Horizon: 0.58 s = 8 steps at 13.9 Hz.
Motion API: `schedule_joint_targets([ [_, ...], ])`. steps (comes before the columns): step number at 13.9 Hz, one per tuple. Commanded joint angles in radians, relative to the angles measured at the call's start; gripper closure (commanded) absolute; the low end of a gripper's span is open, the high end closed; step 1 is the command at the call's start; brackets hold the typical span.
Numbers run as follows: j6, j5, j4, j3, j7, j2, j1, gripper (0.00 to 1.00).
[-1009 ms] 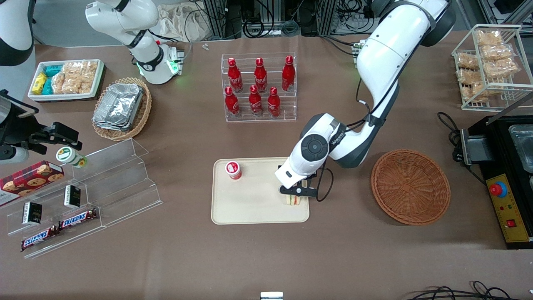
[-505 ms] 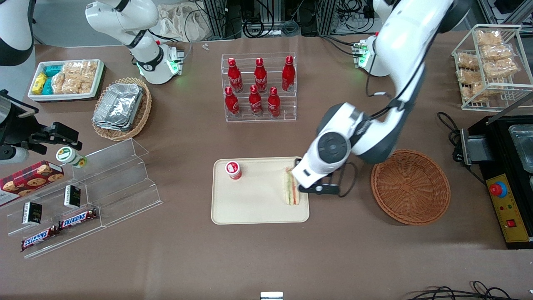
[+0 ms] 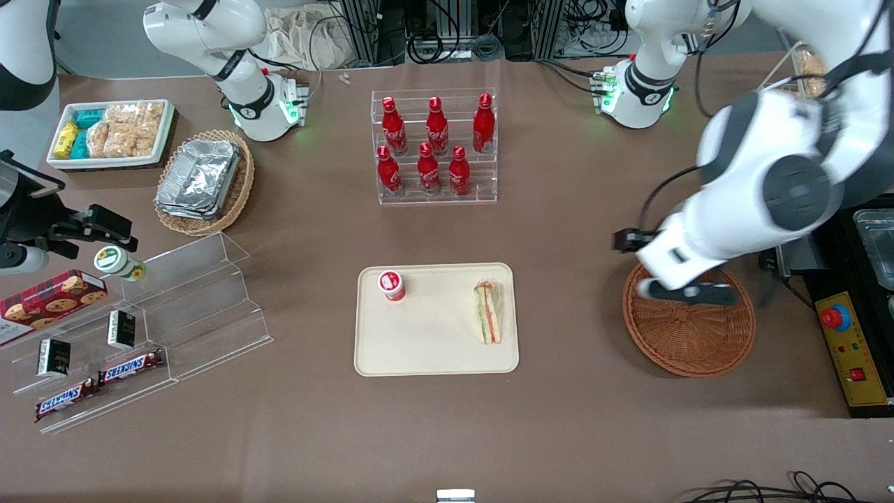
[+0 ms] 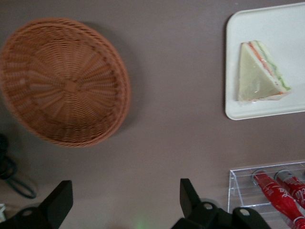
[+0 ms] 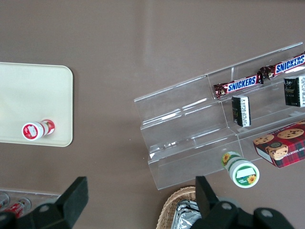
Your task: Place sandwich from basket to tray
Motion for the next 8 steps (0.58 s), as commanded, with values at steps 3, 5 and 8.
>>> schedule_joint_targets([
  [3,-0.068,0.094,-0.014,-0.006,0.109,-0.097,0.093,0.01],
  [5,-0.068,0.117,-0.014,-0.004,0.113,-0.1,0.122,0.01],
  [8,-0.066,0.1,-0.007,-0.006,0.116,-0.112,0.172,0.01],
])
